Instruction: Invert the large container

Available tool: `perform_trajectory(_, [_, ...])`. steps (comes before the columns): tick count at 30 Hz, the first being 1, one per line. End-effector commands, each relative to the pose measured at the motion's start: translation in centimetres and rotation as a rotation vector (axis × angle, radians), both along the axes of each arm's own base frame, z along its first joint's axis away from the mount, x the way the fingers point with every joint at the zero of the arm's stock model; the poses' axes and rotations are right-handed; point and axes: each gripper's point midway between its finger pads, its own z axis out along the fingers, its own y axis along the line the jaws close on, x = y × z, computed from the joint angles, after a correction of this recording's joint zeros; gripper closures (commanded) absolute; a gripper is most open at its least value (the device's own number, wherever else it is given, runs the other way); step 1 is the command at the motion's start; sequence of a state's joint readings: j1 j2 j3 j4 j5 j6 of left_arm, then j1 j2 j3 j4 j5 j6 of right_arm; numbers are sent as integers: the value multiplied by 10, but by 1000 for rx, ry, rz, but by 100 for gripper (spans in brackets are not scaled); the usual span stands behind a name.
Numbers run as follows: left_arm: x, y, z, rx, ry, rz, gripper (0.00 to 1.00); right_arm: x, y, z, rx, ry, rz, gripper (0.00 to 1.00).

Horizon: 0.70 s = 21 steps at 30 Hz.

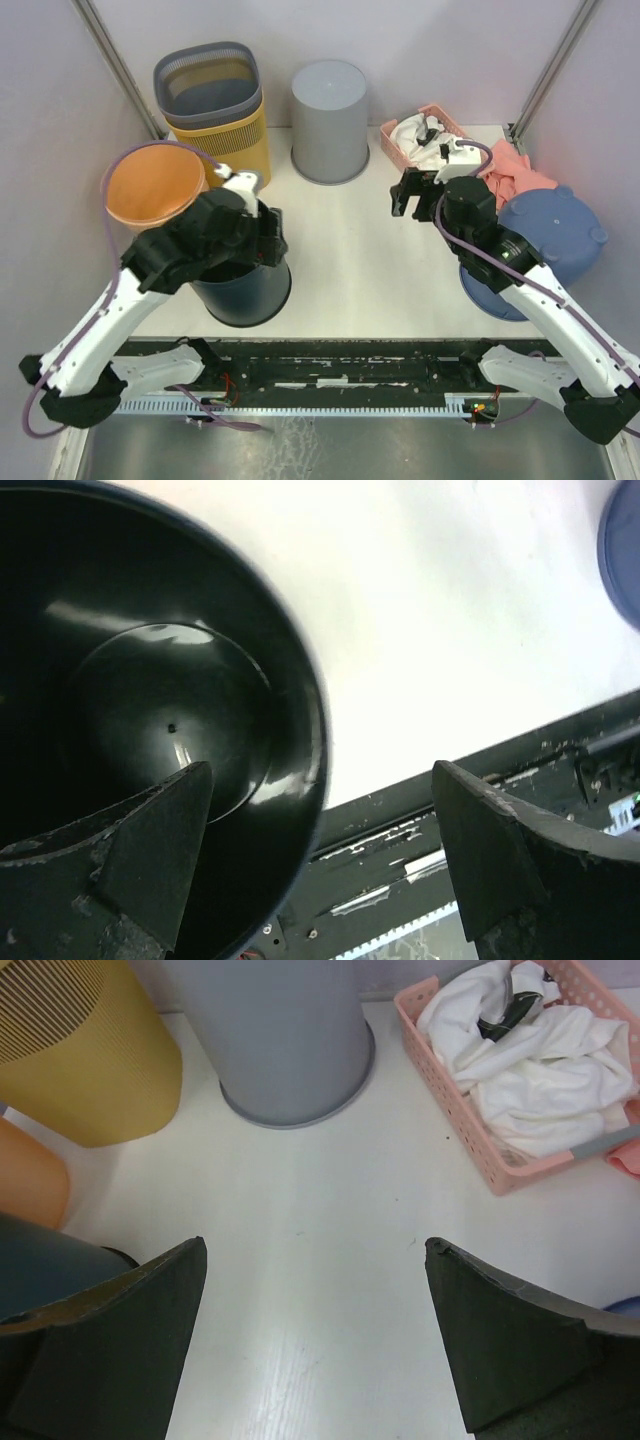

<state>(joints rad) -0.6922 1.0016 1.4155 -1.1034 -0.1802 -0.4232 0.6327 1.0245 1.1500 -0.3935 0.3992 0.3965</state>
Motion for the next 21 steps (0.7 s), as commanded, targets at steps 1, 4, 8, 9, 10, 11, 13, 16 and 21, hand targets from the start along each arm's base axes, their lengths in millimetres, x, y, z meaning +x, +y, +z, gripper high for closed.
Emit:
perform_trajectory(1, [14, -38, -4, -9, -55, 36, 3, -10, -18, 1, -62, 15, -34, 1])
perform_trajectory(4, [24, -40, -17, 27, -48, 91, 4, -12, -19, 1, -64, 20, -32, 1])
perform_trajectory(8, [33, -36, -38, 85, -33, 146, 14, -13, -18, -3, -62, 32, -25, 1])
perform_trajectory(9, [34, -36, -41, 91, -28, 150, 19, -14, -18, -2, -60, 30, -24, 1])
perform_trajectory(10, [34, -36, -44, 95, -25, 152, 23, -14, -18, -3, -60, 30, -22, 1])
perform_trajectory(11, [34, -36, -46, 95, -25, 155, 28, -15, -19, -3, -59, 28, -22, 1])
perform_trajectory(13, [35, -38, -47, 87, -28, 153, 37, -15, -20, -3, -63, 24, -27, 1])
perform_trajectory(16, [36, -42, -49, 82, -21, 145, 53, -16, -22, -3, -66, 22, -30, 1])
perform_trajectory(21, [36, -56, -48, 45, -12, 102, 83, -18, -20, 0, -68, 26, -15, 1])
